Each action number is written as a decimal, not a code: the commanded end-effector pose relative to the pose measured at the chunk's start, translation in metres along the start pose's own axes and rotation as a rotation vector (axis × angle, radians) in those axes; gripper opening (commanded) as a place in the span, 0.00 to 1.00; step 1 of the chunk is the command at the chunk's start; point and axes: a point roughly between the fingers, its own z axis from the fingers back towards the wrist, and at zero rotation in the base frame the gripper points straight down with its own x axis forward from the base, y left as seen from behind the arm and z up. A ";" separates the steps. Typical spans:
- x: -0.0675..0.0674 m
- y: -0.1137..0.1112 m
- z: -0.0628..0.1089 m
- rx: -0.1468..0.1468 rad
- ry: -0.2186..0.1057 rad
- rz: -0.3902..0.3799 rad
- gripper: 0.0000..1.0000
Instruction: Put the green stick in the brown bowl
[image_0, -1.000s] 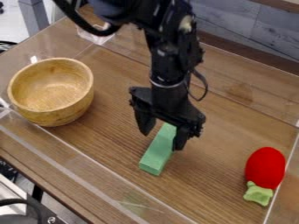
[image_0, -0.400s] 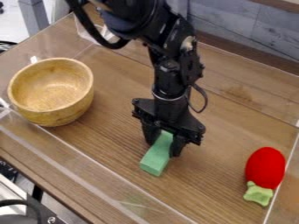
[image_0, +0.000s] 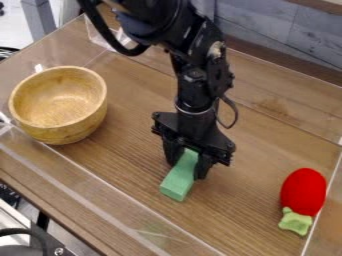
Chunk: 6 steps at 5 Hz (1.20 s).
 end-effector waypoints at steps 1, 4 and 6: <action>0.006 0.001 -0.002 -0.001 -0.020 -0.022 0.00; 0.008 0.003 -0.007 0.001 -0.015 -0.028 0.00; 0.009 0.005 -0.008 0.004 -0.010 -0.026 0.00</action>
